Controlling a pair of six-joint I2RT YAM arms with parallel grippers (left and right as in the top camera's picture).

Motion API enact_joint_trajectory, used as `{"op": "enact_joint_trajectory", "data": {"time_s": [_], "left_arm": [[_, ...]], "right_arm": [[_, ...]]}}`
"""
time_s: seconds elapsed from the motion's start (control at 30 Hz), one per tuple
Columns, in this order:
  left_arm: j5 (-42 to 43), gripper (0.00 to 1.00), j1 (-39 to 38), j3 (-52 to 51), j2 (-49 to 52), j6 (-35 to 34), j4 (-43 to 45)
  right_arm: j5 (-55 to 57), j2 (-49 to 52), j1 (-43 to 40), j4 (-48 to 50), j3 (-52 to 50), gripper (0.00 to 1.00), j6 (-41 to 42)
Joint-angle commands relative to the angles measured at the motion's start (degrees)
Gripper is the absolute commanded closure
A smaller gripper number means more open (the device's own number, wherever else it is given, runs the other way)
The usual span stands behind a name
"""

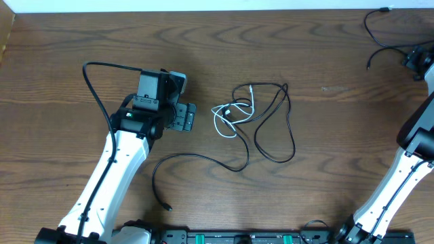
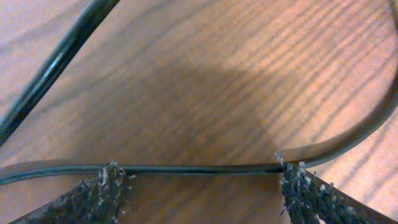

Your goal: Untangle cables

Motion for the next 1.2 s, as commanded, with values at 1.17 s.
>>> {"op": "enact_joint_trajectory", "data": {"time_s": [1.17], "left_arm": [[-0.7,0.13,0.2,0.5,0.2,-0.3,0.0]], "right_arm": [[-26.0,-17.6,0.8,-16.8,-3.0,0.01,-3.1]]}}
